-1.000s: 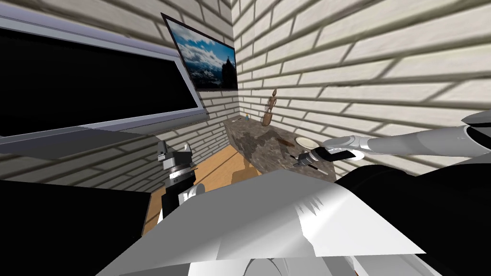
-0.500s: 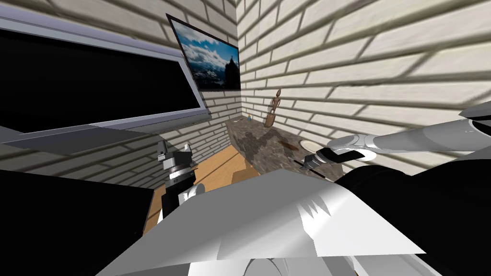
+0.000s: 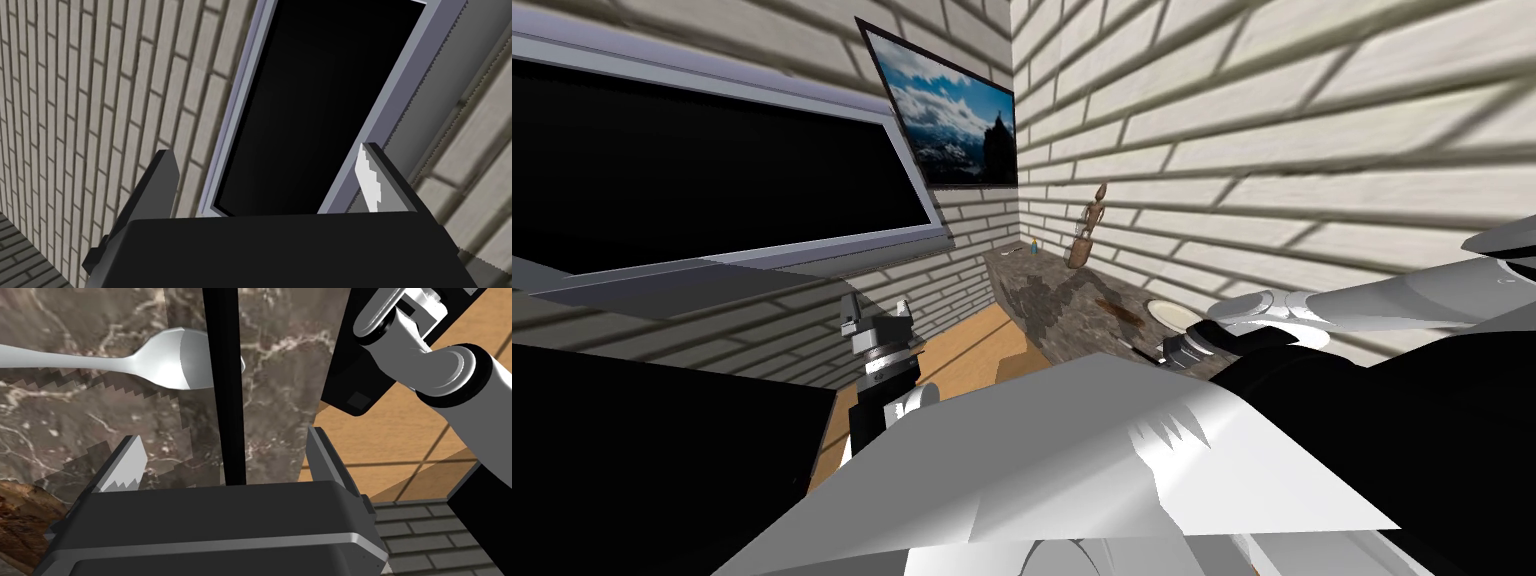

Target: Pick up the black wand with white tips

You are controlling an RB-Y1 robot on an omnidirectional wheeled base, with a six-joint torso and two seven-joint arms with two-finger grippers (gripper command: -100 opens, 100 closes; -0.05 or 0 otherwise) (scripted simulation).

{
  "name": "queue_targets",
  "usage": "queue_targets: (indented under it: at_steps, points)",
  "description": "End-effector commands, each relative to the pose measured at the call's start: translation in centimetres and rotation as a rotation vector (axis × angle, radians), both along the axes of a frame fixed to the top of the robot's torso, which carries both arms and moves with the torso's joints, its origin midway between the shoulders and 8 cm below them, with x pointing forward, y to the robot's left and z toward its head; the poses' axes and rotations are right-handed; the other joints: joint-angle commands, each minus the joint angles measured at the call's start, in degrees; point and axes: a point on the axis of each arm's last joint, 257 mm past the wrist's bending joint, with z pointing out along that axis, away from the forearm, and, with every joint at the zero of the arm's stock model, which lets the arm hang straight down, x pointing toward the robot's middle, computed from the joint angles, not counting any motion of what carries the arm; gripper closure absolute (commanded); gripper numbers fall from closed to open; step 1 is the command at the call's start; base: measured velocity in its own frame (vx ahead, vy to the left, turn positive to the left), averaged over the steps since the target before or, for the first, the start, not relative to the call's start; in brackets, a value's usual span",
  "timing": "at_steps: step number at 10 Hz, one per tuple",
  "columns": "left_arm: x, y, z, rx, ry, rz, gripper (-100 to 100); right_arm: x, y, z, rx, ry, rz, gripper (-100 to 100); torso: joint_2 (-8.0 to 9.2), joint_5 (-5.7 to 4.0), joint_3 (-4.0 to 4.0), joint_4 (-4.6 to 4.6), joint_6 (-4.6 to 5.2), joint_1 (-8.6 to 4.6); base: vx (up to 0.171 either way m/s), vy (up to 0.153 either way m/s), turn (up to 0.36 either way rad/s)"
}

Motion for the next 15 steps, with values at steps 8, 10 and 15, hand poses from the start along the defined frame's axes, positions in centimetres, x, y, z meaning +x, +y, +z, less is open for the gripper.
queue_targets:
  at_steps: [8,10,15]
  points:
    - [0.0,0.0,0.0,0.0,0.0,0.0,0,-2.6,-1.0,-1.3,0.003,0.001,0.034,-100,-0.11,0.06,-0.06,-0.02,0.01,0.22,0.059,0.013,-0.057]
    - [0.0,0.0,0.0,0.0,0.0,0.0,0,-3.2,-1.2,-1.6,0.003,0.0,0.052,-100,-0.16,0.07,-0.09,-0.04,-0.02,0.23,0.073,0.018,-0.049]
    - [0.0,0.0,0.0,0.0,0.0,0.0,0,-4.9,-1.8,-2.3,0.002,0.0,0.087,-100,-0.17,0.05,-0.1,-0.04,0.0,0.17,0.076,0.02,-0.067]
